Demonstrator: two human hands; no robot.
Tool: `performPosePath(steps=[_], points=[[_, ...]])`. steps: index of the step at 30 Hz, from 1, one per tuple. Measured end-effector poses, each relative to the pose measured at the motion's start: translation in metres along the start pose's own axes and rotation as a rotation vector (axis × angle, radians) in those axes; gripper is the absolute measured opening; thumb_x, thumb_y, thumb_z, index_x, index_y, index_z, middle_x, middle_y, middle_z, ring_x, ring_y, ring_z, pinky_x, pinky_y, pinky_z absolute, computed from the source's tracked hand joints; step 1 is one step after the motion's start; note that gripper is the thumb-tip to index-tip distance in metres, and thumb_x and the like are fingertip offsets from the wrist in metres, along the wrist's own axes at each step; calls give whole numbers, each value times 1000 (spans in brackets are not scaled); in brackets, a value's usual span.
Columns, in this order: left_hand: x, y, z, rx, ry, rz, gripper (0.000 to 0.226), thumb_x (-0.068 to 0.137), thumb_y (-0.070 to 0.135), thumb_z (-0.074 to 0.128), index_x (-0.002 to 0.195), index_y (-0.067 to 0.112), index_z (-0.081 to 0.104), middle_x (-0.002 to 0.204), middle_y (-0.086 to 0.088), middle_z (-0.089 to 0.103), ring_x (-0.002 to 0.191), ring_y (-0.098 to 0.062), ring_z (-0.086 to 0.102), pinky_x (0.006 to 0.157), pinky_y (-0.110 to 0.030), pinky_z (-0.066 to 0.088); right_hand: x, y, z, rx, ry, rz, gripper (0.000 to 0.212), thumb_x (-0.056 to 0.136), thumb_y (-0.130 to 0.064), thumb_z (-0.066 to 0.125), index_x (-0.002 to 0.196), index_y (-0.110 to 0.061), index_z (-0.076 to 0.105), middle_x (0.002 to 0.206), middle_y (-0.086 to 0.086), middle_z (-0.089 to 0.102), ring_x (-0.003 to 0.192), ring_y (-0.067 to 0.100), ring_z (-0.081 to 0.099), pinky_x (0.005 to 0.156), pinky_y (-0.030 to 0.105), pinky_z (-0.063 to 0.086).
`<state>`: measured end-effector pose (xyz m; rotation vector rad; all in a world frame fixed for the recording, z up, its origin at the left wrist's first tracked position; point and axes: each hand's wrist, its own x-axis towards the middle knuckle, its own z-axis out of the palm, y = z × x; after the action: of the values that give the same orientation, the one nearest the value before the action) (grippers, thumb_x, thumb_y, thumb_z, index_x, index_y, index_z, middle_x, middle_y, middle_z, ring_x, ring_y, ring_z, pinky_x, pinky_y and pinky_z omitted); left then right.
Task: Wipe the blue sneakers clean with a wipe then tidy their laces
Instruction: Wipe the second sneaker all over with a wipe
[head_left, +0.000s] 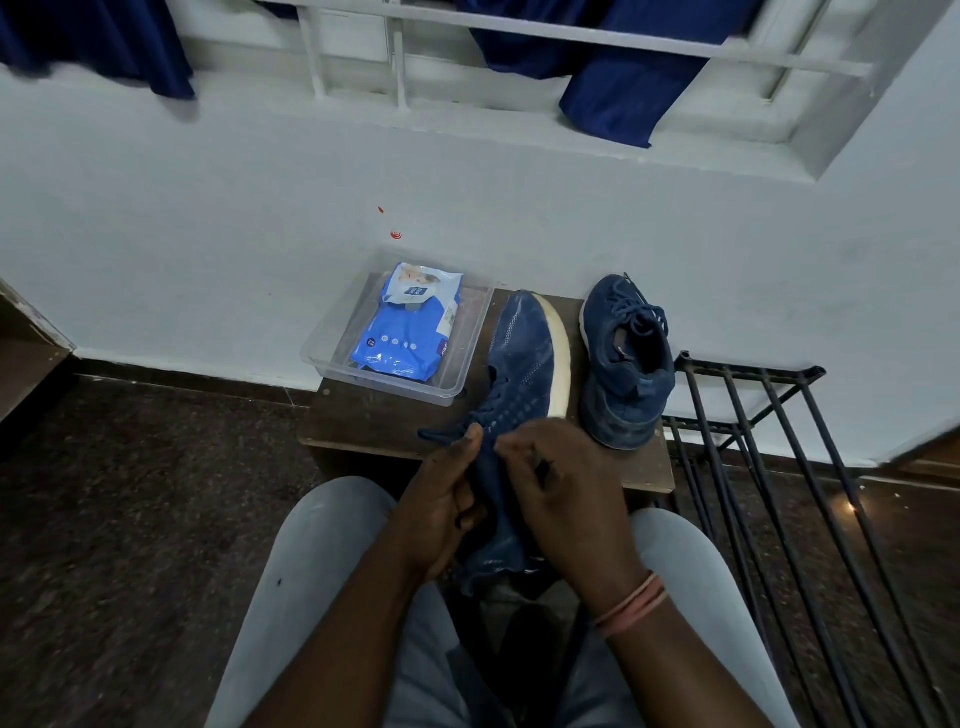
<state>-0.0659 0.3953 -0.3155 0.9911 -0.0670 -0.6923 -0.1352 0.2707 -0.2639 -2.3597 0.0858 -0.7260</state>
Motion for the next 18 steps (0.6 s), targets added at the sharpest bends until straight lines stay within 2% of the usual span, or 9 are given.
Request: performPosePath(steps=[1, 2, 4, 6, 10, 13, 15, 18], points=[[-1, 1, 1, 22, -9, 1, 28, 89, 49, 65, 97, 25, 78, 89, -6, 69, 64, -16, 55, 50, -24, 23, 7, 6, -1, -29, 64, 22, 10, 89, -3, 73, 89, -13, 73, 90, -2, 69, 86, 11, 61, 80, 25, 51], [-2, 0, 2, 42, -9, -1, 28, 89, 48, 65, 95, 24, 78, 84, -5, 66, 59, -11, 49, 46, -23, 19, 15, 12, -3, -37, 127, 64, 10, 89, -4, 73, 90, -13, 74, 91, -2, 69, 87, 11, 62, 82, 26, 51], [-2, -2, 3, 62, -20, -8, 34, 88, 52, 66, 100, 22, 76, 89, -8, 64, 60, -11, 45, 44, -23, 17, 23, 18, -7, -10, 178, 122, 9, 90, -5, 72, 92, -14, 75, 93, -4, 69, 89, 10, 64, 83, 31, 54], [-1, -3, 1, 59, -26, -3, 41, 83, 57, 70, 103, 21, 74, 91, -9, 62, 62, -12, 42, 45, -23, 16, 17, 12, -4, -15, 122, 79, 11, 90, -4, 72, 94, -14, 76, 94, -4, 71, 90, 10, 65, 84, 29, 54], [3, -5, -6, 64, -18, 13, 49, 76, 64, 78, 97, 21, 70, 82, -10, 49, 58, -14, 36, 44, -24, 17, 2, -2, -3, -15, -23, -37, 13, 87, -3, 75, 93, -14, 77, 93, -4, 72, 89, 6, 63, 85, 18, 50], [3, -7, -5, 76, -13, 11, 49, 81, 62, 75, 105, 20, 70, 93, -16, 48, 63, -18, 29, 45, -25, 15, 20, 12, -7, -73, 64, 14, 13, 88, -3, 74, 92, -15, 76, 91, -3, 71, 86, 11, 62, 81, 23, 50], [3, -8, -4, 83, -2, 9, 50, 79, 62, 76, 105, 19, 70, 88, -15, 49, 61, -18, 28, 44, -24, 15, 28, 17, -9, -121, 125, 45, 12, 87, -2, 73, 92, -13, 75, 90, 0, 70, 86, 13, 62, 81, 26, 50], [1, -6, -6, 61, -26, 6, 42, 78, 61, 77, 95, 24, 72, 81, -9, 54, 57, -12, 38, 46, -26, 16, 16, 3, -3, -87, 40, 6, 12, 88, -4, 73, 92, -15, 75, 92, -2, 71, 87, 12, 63, 82, 24, 51]])
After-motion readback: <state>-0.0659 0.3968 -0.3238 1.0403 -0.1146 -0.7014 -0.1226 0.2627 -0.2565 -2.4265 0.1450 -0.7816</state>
